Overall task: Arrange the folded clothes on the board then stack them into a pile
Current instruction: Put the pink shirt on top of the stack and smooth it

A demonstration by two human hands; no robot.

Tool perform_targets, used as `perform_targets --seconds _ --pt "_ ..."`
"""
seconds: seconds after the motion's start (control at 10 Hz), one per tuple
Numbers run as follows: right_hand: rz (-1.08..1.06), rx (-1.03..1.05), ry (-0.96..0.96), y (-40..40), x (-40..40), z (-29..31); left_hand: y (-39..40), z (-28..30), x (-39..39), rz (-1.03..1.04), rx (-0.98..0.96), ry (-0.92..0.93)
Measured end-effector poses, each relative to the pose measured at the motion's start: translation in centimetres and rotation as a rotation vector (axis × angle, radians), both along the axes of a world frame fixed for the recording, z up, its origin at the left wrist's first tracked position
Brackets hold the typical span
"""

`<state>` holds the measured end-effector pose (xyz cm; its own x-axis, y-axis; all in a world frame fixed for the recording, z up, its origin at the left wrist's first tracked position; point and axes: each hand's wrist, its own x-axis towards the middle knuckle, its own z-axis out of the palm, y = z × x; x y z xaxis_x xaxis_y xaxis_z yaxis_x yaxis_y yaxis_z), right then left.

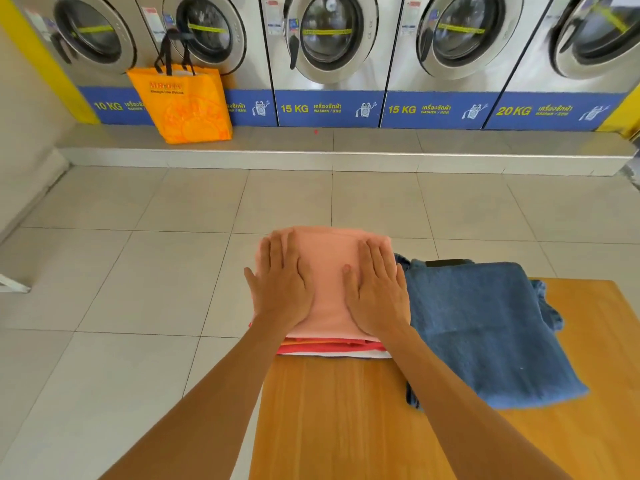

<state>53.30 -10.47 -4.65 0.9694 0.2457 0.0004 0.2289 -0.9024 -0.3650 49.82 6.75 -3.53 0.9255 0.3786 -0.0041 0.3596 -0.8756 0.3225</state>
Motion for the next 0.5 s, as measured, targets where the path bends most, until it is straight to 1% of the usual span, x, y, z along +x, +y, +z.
perform_targets --seconds 0.1,0.3,0.4,0.5 --pt "-0.013 -0.048 0.052 -1.3 -1.3 0.6 0.7 0.9 -2.5 -0.01 -0.018 0.108" --pt "0.015 -0.208 0.171 -4.4 -9.0 2.2 -1.0 3.0 -9.7 -0.092 0.091 0.261" --pt "-0.032 -0.171 0.255 -5.1 -11.4 4.2 -1.8 4.6 -12.7 -0.098 0.066 0.332" --pt "-0.07 -0.067 0.237 -5.3 -13.3 7.9 -2.5 7.3 -14.7 -0.144 0.065 0.343"
